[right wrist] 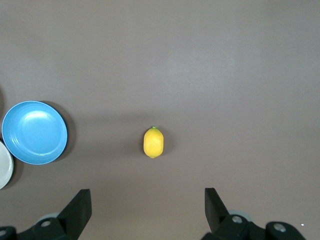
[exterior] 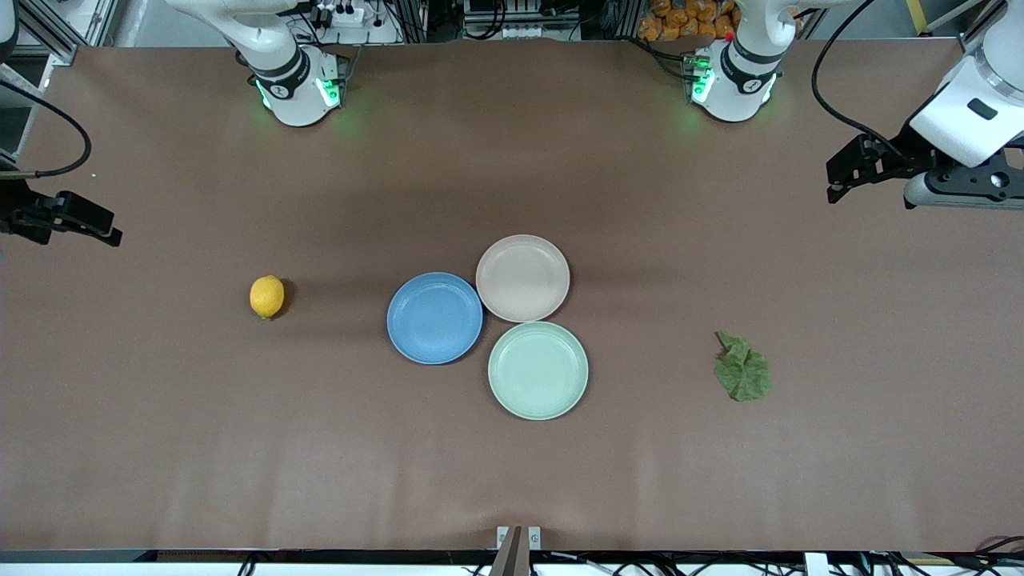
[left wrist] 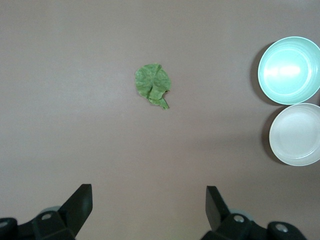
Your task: Place lemon and lettuce in plates
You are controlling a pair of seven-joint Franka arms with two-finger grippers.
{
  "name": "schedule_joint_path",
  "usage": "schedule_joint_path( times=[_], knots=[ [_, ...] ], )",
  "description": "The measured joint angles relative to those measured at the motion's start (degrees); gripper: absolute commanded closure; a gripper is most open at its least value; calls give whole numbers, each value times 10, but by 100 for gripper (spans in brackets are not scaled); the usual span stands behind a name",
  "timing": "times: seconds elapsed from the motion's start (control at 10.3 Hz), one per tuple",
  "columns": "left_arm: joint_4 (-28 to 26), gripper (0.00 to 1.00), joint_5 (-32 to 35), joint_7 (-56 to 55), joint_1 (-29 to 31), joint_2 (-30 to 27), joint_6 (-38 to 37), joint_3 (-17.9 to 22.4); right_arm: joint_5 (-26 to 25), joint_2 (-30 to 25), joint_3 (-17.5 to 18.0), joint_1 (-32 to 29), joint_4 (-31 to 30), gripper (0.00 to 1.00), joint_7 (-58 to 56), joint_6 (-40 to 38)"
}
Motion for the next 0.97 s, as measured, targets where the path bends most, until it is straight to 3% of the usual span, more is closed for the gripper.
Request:
schedule_joint_path(
  times=[0.49, 0.97],
  knots=[
    [-6, 0, 0, 0, 0, 23, 5, 0, 0, 1, -1, -1, 0, 0, 0, -1],
    [-41, 0, 0, 0, -1, 91, 81, -1, 0, 2, -2, -1, -1, 0, 0, -2]
  ],
)
